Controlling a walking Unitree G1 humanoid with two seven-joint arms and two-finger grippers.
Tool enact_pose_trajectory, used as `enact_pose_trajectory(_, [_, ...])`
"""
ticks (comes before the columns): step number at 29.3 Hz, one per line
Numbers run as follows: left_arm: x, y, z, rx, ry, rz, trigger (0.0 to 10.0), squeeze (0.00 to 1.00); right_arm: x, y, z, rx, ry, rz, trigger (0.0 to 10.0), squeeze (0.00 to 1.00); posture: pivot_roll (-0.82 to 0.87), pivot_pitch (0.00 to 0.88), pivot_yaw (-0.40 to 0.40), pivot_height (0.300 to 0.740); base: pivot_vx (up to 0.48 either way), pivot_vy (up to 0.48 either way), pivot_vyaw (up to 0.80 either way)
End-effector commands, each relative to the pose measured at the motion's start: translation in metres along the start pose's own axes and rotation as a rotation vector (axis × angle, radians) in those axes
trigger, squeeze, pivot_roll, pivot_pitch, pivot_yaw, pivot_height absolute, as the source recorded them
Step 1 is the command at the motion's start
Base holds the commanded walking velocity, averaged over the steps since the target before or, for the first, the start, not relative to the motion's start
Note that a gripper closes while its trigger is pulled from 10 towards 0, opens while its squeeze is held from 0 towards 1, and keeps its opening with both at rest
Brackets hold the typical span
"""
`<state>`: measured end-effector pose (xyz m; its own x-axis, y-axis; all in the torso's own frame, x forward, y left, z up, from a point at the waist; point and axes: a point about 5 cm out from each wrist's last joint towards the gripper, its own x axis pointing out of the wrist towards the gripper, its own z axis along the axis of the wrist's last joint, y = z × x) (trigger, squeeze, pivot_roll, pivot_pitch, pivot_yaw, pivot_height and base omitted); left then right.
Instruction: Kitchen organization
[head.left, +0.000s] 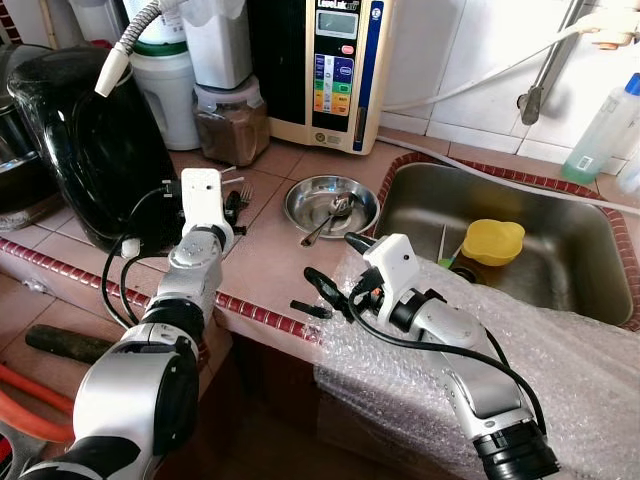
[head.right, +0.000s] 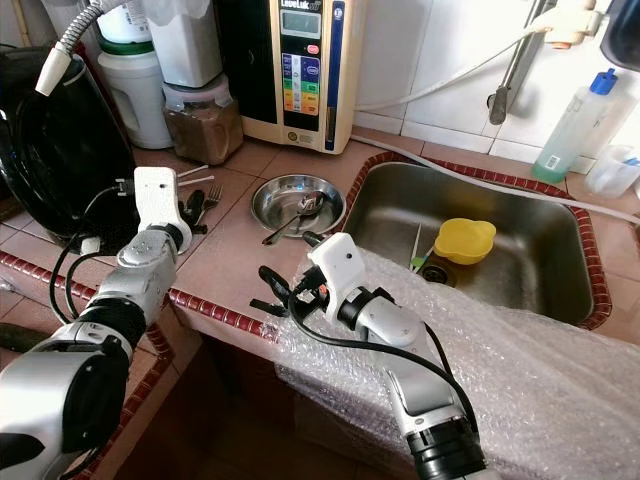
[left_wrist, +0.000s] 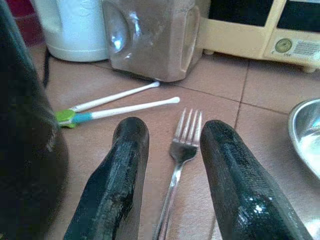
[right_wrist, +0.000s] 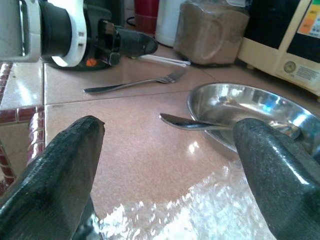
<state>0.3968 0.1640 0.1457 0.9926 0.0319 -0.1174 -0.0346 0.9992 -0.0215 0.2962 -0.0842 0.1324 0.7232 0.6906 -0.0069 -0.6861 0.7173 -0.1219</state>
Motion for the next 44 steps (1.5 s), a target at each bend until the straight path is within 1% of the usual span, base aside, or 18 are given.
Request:
enact_pose_trajectory(1, [0.002, -0.002, 0.005, -0.047, 0.009, -0.010, 10.0, 1.00, -0.003, -0.002, 0.004, -0.011, -0.012, -0.011, 10.0, 0.00, -0.05, 0.000, 0.046, 0.740, 0.000, 0.000, 0.00])
enact_pose_trajectory(3, [0.002, -0.003, 0.005, -0.083, 0.016, -0.017, 10.0, 1.00, -0.003, -0.002, 0.004, -0.011, -0.011, -0.011, 10.0, 0.00, -0.05, 0.000, 0.046, 0.740, 0.000, 0.000, 0.00])
enact_pose_trajectory(4, [0.003, -0.004, 0.005, -0.116, 0.020, -0.026, 10.0, 1.00, -0.003, -0.002, 0.004, -0.011, -0.010, -0.011, 10.0, 0.00, -0.05, 0.000, 0.046, 0.740, 0.000, 0.000, 0.00])
enact_pose_trajectory(5, [0.003, -0.005, 0.005, -0.126, 0.024, -0.030, 10.0, 1.00, -0.003, -0.002, 0.004, -0.012, -0.010, -0.012, 10.0, 0.00, -0.05, 0.000, 0.046, 0.740, 0.000, 0.000, 0.00])
enact_pose_trajectory(6, [0.003, -0.007, 0.004, -0.158, 0.040, -0.050, 10.0, 1.00, -0.003, -0.002, 0.004, -0.011, -0.009, -0.012, 10.0, 0.00, -0.05, 0.000, 0.046, 0.740, 0.000, 0.000, 0.00])
enact_pose_trajectory(7, [0.003, -0.008, 0.002, -0.169, 0.052, -0.061, 10.0, 1.00, -0.003, -0.002, 0.004, -0.011, -0.009, -0.012, 10.0, 0.00, -0.05, 0.000, 0.046, 0.740, 0.000, 0.000, 0.00])
enact_pose_trajectory(8, [0.003, -0.008, 0.002, -0.170, 0.057, -0.063, 10.0, 1.00, -0.003, -0.002, 0.004, -0.011, -0.009, -0.012, 10.0, 0.00, -0.05, 0.000, 0.046, 0.740, 0.000, 0.000, 0.00])
enact_pose_trajectory(10, [0.002, -0.006, -0.004, -0.143, 0.104, -0.040, 10.0, 1.00, -0.002, -0.002, 0.004, -0.011, -0.008, -0.013, 10.0, 0.00, -0.05, 0.000, 0.048, 0.740, 0.000, 0.000, 0.00])
enact_pose_trajectory(12, [0.002, -0.004, -0.006, -0.159, 0.116, -0.033, 10.0, 1.00, -0.002, -0.002, 0.004, -0.010, -0.008, -0.014, 10.0, 0.00, -0.05, 0.000, 0.050, 0.740, 0.000, 0.000, 0.00])
enact_pose_trajectory(13, [0.001, -0.002, -0.009, -0.162, 0.129, -0.028, 10.0, 0.00, -0.002, -0.002, 0.004, -0.009, -0.008, -0.014, 10.0, 0.00, -0.05, 0.000, 0.050, 0.740, 0.000, 0.000, 0.00])
enact_pose_trajectory(17, [0.000, 0.000, -0.014, -0.146, 0.167, -0.032, 10.0, 0.00, -0.003, -0.002, 0.004, -0.008, -0.007, -0.015, 10.0, 0.00, -0.05, 0.000, 0.049, 0.740, 0.000, 0.000, 0.00])
enact_pose_trajectory(22, [-0.002, 0.000, -0.020, -0.101, 0.206, -0.045, 10.0, 0.00, -0.002, -0.002, 0.004, -0.008, -0.007, -0.015, 10.0, 0.00, -0.05, 0.000, 0.050, 0.740, 0.000, 0.000, 0.00])
enact_pose_trajectory(23, [-0.002, 0.001, -0.022, -0.079, 0.214, -0.046, 0.0, 0.00, -0.002, -0.002, 0.004, -0.008, -0.008, -0.015, 10.0, 0.00, -0.05, 0.000, 0.051, 0.740, 0.000, 0.000, 0.00])
enact_pose_trajectory(27, [-0.003, 0.001, -0.025, -0.003, 0.237, -0.053, 0.0, 0.00, -0.002, -0.002, 0.004, -0.006, -0.010, -0.015, 10.0, 0.00, -0.05, 0.000, 0.054, 0.740, 0.000, 0.000, 0.00])
enact_pose_trajectory(29, [-0.003, 0.001, -0.025, 0.009, 0.239, -0.055, 0.0, 0.00, -0.002, -0.002, 0.004, -0.005, -0.009, -0.016, 10.0, 0.00, -0.05, 0.000, 0.055, 0.740, 0.000, 0.000, 0.00])
enact_pose_trajectory(34, [-0.005, 0.004, -0.031, 0.115, 0.259, -0.054, 0.0, 0.00, -0.002, 0.000, 0.003, -0.001, -0.009, -0.018, 10.0, 0.00, -0.05, 0.000, 0.060, 0.740, 0.000, 0.000, 0.00])
enact_pose_trajectory(36, [-0.006, 0.006, -0.033, 0.135, 0.267, -0.047, 0.0, 0.00, -0.002, 0.000, 0.003, 0.000, -0.009, -0.018, 10.0, 0.00, -0.05, 0.000, 0.059, 0.740, 0.000, 0.000, 0.00])
enact_pose_trajectory(44, [-0.007, 0.007, -0.035, 0.139, 0.270, -0.060, 0.0, 0.00, -0.003, -0.001, 0.003, 0.001, -0.007, -0.019, 10.0, 0.00, -0.05, 0.000, 0.060, 0.740, 0.000, 0.000, 0.00])
